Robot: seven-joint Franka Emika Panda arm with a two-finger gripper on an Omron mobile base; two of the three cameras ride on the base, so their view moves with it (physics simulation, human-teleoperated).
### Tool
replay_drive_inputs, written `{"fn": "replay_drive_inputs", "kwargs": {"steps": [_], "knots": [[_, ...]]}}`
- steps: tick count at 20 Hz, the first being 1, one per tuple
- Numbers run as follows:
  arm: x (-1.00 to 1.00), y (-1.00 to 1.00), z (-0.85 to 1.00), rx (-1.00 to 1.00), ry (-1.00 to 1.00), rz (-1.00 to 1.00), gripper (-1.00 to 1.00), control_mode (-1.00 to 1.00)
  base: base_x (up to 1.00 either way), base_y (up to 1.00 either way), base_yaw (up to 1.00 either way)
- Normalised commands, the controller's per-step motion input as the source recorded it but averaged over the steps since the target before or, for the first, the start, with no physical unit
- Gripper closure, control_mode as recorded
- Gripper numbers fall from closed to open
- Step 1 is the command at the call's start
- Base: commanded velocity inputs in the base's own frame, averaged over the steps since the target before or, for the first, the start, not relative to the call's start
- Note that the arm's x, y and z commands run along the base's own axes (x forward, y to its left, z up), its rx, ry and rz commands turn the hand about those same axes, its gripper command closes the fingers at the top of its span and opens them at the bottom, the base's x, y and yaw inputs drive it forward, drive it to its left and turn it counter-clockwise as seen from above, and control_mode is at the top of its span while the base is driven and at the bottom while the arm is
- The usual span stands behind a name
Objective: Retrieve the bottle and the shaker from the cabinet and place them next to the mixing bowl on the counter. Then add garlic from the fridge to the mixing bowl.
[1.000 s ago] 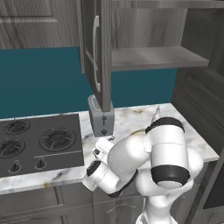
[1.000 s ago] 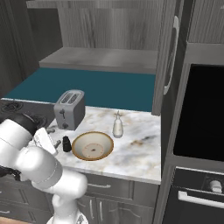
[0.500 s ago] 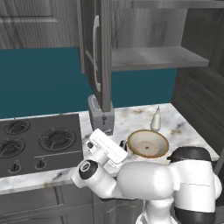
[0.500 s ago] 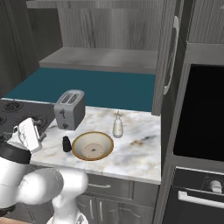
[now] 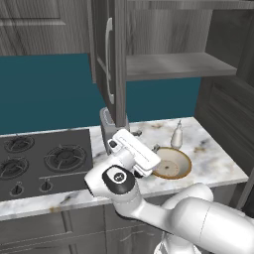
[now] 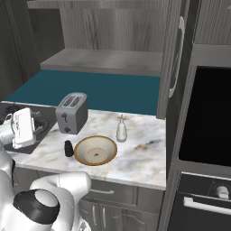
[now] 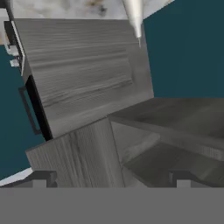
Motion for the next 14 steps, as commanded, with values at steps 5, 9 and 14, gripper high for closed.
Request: {"fn": "replay_drive_inputs", "kwargs": {"steps": [5, 9, 14], "knots": [[-0.09, -0.55, 0.24, 0.14, 0.2, -0.03, -1.0, -1.0, 0.0, 0.0, 0.0], [-0.06, -0.53, 0.02, 0.19, 0.07, -0.04, -1.0, -1.0, 0.0, 0.0, 0.0], [-0.18, -0.53, 0.01, 0.46, -0.26, -0.05, -1.0, -1.0, 0.0, 0.0, 0.0]]}}
